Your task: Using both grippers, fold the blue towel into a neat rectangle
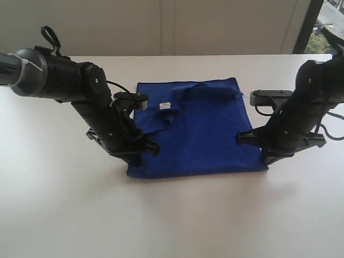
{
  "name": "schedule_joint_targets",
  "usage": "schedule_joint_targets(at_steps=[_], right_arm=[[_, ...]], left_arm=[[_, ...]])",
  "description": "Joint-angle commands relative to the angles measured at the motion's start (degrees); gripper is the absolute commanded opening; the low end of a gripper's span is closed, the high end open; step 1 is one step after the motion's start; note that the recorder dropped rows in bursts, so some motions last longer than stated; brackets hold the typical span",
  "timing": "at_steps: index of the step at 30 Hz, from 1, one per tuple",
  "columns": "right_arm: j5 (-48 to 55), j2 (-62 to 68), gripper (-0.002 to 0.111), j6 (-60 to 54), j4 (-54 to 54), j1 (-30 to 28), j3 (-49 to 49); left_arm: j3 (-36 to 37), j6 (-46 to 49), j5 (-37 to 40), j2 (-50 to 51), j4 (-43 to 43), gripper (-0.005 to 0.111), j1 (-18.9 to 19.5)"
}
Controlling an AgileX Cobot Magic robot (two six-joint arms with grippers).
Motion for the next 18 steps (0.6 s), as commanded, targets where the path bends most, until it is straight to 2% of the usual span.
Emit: schedule_joint_targets(at_steps=[1, 10, 18], right_arm=[[1.4, 0.0, 0.0, -0.2, -0.2, 0.0, 0.2], [1.5, 0.5, 0.0, -0.2, -0.4, 0.0, 0.2], [4.5, 0.3, 0.0, -0.2, 1.1, 0.0, 0.2]], left_arm=[[0.5, 0.8, 2.4, 0.3, 3.8, 0.0, -0.2], [0.5, 0.8, 3.9, 0.3, 6.3, 0.0, -0.2], [0.5, 0.6, 8.7, 0.3, 9.9, 0.0, -0.2]])
